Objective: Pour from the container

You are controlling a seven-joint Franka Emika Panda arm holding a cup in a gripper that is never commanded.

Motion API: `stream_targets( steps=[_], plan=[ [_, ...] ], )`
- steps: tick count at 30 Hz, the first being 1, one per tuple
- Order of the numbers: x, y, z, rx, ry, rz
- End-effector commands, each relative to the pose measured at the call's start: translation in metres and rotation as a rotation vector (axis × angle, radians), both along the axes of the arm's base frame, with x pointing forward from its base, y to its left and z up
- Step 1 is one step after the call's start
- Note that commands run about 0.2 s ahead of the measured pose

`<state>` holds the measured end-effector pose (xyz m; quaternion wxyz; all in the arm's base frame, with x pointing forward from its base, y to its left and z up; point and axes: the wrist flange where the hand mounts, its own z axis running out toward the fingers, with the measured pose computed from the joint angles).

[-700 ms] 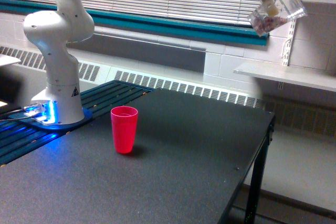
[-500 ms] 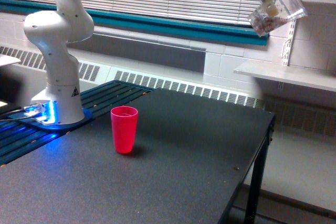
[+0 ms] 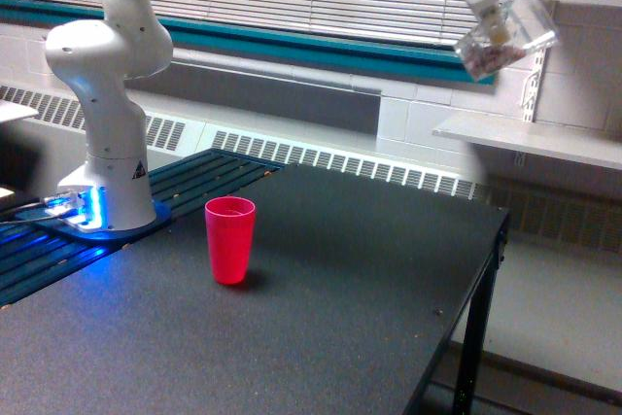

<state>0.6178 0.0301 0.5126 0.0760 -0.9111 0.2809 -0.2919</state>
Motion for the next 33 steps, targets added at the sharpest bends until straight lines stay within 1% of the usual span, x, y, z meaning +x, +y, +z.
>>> stream_targets(
  steps=[1,3,6,11,12,15,18,21,22,24,27,28,30,31,32,33],
  plan=[
    [-0.013,-0.016,-0.009,-0.034,0.013,-0.012],
    [-0.02,-0.021,-0.018,-0.039,0.032,-0.012],
    [-0.031,-0.024,-0.023,-0.06,0.041,-0.027],
    [-0.049,-0.035,-0.042,-0.082,0.073,-0.049],
    [-0.051,-0.038,-0.048,-0.082,0.088,-0.047],
    [-0.059,-0.046,-0.057,-0.095,0.108,-0.043],
    [-0.068,-0.05,-0.061,-0.089,0.114,-0.051],
    [-0.081,-0.051,-0.072,-0.095,0.129,-0.064],
    [-0.084,-0.054,-0.076,-0.093,0.139,-0.059],
    [-0.091,-0.055,-0.082,-0.088,0.143,-0.056],
    [-0.1,-0.061,-0.093,-0.084,0.173,-0.051],
    [-0.104,-0.058,-0.092,-0.078,0.168,-0.04],
    [-0.115,-0.056,-0.099,-0.079,0.18,-0.034],
    [-0.12,-0.056,-0.105,-0.076,0.195,-0.019],
    [-0.122,-0.058,-0.109,-0.079,0.209,-0.015],
    [-0.122,-0.059,-0.11,-0.086,0.212,-0.01]
  ],
)
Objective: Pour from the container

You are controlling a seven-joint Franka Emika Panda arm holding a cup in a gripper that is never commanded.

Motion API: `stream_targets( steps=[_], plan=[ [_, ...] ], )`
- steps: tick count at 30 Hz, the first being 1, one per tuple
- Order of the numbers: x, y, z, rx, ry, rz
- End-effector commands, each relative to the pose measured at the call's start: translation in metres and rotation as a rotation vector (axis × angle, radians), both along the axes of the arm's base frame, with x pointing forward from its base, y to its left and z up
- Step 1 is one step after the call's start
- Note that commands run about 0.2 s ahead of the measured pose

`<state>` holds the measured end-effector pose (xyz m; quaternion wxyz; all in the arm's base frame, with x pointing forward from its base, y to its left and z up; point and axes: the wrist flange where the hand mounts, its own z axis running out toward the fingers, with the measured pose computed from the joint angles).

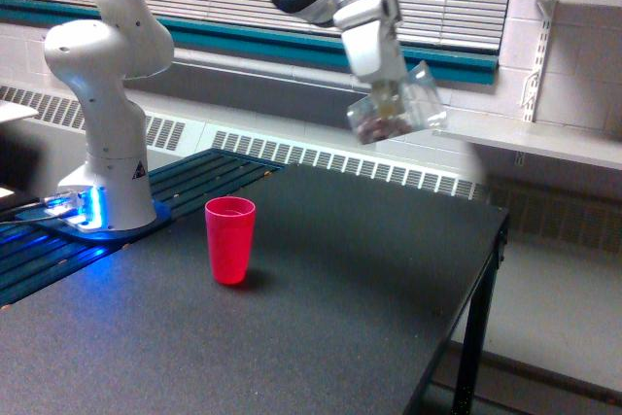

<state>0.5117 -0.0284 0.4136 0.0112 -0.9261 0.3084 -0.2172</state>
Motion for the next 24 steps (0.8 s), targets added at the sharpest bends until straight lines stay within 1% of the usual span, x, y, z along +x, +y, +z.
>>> stream_targets(
  steps=[1,2,3,4,6,10,12,13,14,16,19,22,23,24],
  plan=[
    [-0.019,0.0,-0.012,-0.021,0.03,0.058],
    [-0.022,0.0,-0.014,-0.028,0.033,0.054],
    [-0.028,0.001,-0.01,-0.038,0.027,0.049],
    [-0.036,0.004,-0.012,-0.045,0.037,0.04],
    [-0.044,0.004,-0.017,-0.062,0.06,0.038],
    [-0.055,0.0,-0.022,-0.092,0.092,0.032],
    [-0.058,-0.004,-0.024,-0.101,0.11,0.037],
    [-0.06,-0.004,-0.025,-0.104,0.113,0.03],
    [-0.063,-0.006,-0.027,-0.097,0.123,0.052],
    [-0.069,-0.006,-0.029,-0.092,0.128,0.066],
    [-0.079,-0.008,-0.034,-0.092,0.144,0.061],
    [-0.084,-0.017,-0.042,-0.097,0.179,0.067],
    [-0.086,-0.016,-0.042,-0.099,0.18,0.068],
    [-0.089,-0.016,-0.045,-0.1,0.194,0.072]
  ],
)
